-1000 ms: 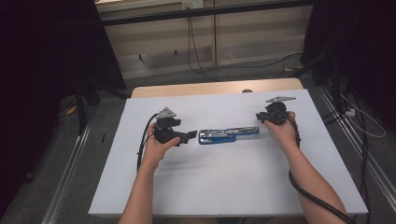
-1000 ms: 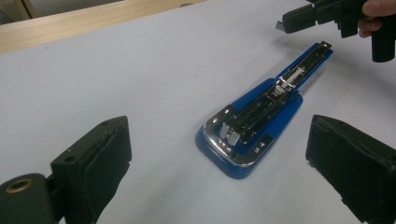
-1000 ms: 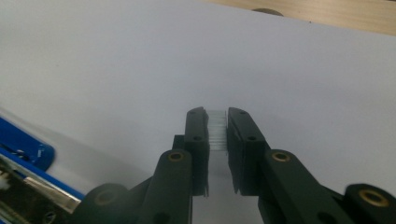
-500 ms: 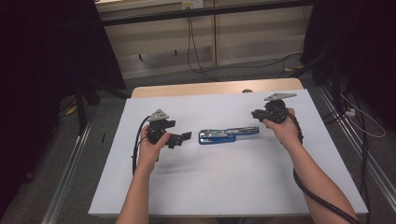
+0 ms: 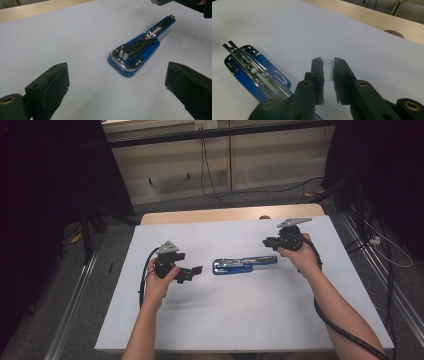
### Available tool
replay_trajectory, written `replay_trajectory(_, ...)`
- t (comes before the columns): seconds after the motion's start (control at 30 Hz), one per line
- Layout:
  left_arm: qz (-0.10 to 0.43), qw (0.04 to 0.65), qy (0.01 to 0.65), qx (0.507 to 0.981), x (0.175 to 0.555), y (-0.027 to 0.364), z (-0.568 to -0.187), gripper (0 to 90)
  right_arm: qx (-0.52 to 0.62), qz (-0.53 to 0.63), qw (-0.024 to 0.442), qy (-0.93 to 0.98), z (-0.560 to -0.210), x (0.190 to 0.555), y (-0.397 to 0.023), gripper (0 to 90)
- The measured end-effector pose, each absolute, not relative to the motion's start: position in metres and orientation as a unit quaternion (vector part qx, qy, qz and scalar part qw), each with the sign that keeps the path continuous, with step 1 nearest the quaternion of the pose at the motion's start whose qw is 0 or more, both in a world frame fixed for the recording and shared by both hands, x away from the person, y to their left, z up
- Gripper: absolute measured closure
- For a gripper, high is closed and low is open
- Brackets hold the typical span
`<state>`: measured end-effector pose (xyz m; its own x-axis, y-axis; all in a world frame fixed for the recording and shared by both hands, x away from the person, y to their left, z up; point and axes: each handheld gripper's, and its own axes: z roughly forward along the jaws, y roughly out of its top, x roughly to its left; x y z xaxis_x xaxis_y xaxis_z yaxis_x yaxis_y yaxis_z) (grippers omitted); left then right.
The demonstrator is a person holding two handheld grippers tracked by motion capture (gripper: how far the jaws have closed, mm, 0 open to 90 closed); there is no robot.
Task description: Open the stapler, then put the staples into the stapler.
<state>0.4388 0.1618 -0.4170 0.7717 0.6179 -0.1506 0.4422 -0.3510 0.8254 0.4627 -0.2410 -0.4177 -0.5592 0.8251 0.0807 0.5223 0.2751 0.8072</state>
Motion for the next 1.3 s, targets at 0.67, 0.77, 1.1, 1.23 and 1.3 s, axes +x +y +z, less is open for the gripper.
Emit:
replay_trajectory(0.67,0.094,0.459,0.320,0.823,0.431,0.162,-0.421,5.6,0.361,0.436,0.158,0.809,-0.407,0.465,-0.223,79.4)
replay_trajectory(0.77,0.090,0.467,0.322,0.819,0.432,0.163,-0.421,5.6,0.352,0.433,0.156,0.815,-0.406,0.465,-0.221,79.4)
replay_trajectory(1.1,0.090,0.475,0.321,0.814,0.433,0.161,-0.421,5.6,0.338,0.433,0.147,0.823,-0.408,0.463,-0.211,79.4)
replay_trajectory(1.23,0.089,0.480,0.326,0.810,0.435,0.162,-0.422,5.7,0.332,0.435,0.146,0.824,-0.407,0.462,-0.206,79.4)
replay_trajectory(1.3,0.090,0.482,0.326,0.808,0.435,0.163,-0.421,5.7,0.327,0.434,0.144,0.827,-0.406,0.463,-0.204,79.4)
